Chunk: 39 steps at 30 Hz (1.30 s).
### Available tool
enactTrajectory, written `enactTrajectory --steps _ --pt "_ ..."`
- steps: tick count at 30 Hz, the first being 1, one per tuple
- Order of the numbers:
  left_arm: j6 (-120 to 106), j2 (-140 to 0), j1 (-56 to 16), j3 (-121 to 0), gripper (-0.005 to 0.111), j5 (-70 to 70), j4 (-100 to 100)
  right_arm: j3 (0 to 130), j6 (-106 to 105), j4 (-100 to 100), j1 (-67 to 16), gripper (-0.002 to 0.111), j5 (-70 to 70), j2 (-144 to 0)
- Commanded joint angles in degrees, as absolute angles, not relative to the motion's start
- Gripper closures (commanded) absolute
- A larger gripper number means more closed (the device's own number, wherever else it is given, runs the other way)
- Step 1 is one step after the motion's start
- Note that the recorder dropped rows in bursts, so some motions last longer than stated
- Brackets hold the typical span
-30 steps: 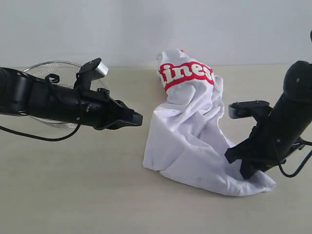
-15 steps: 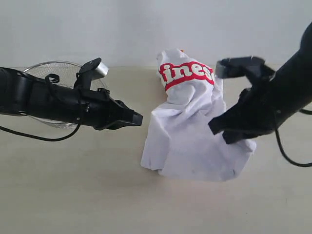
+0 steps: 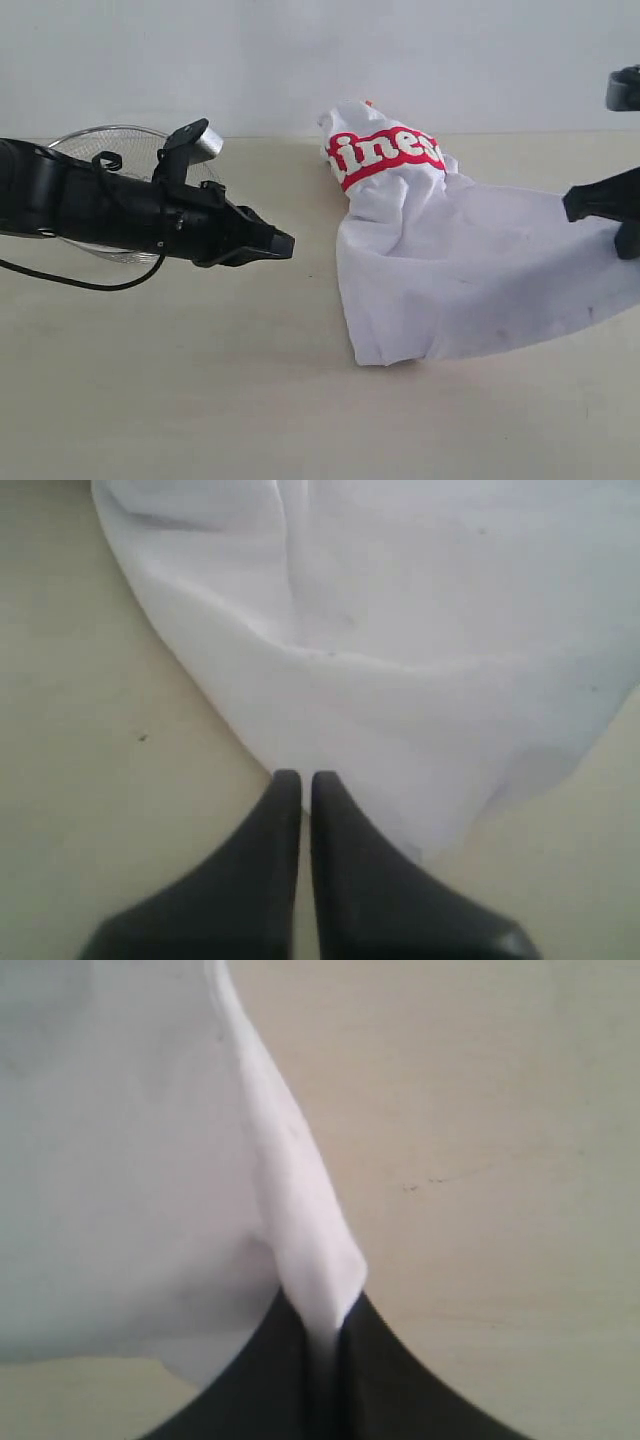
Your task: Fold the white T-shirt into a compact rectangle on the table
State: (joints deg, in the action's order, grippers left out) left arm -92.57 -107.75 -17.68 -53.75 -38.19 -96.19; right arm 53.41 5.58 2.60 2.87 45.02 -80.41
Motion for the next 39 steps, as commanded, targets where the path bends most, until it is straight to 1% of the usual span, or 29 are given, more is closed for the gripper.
enactTrajectory --steps 1,5,9,13,19,24,26,27,31,33,35,39 --pt "-93.0 -107.6 -17.9 -54.0 0.102 -39.3 -95.7 53.3 6.1 3.6 6.4 0.109 47.1 -84.6" --pt "-93.0 -107.6 -17.9 -54.0 0.102 -39.3 -95.5 53.3 5.3 4.9 7.0 0.109 48.4 -90.2" --pt "-93.0 -107.7 -17.9 -54.0 0.102 -40.7 -95.1 53.3 3.6 4.1 6.9 0.109 43.8 -95.0" --pt "-92.0 -108.4 -18.1 -54.0 0.102 -40.4 -94.7 53.3 1.0 0.5 6.9 0.109 41.3 -95.4" --pt "-87.1 -111.4 -18.1 -54.5 0.102 -40.7 -95.4 53.3 0.5 0.3 6.9 0.109 39.5 -94.4" --pt "-82.0 -114.5 -18.1 -58.1 0.101 -43.5 -93.9 53.3 0.0 0.3 6.9 0.109 39.1 -94.4" --pt "-79.5 -116.2 -18.1 -59.9 0.094 -46.5 -92.3 53.3 -0.4 0.3 6.9 0.109 39.0 -94.4" --pt "-77.4 -117.1 -18.1 -61.0 0.088 -48.3 -91.2 53.3 -0.4 0.3 6.9 0.109 38.7 -94.4" --pt "-67.9 -119.7 -18.1 -63.7 0.056 -49.5 -84.1 53.3 -0.7 0.3 6.9 0.109 38.0 -94.4" --pt "-65.3 -120.3 -18.1 -64.2 0.044 -49.3 -81.4 53.3 -0.7 0.3 6.9 0.109 37.4 -94.4" --pt "-64.2 -120.4 -18.1 -64.2 0.041 -49.3 -81.5 53.3 -0.7 0.3 6.9 0.109 37.2 -94.4" --pt "-59.6 -120.8 -18.3 -64.2 0.041 -50.8 -81.1 53.3 -0.8 0.3 6.9 0.109 36.7 -94.4"
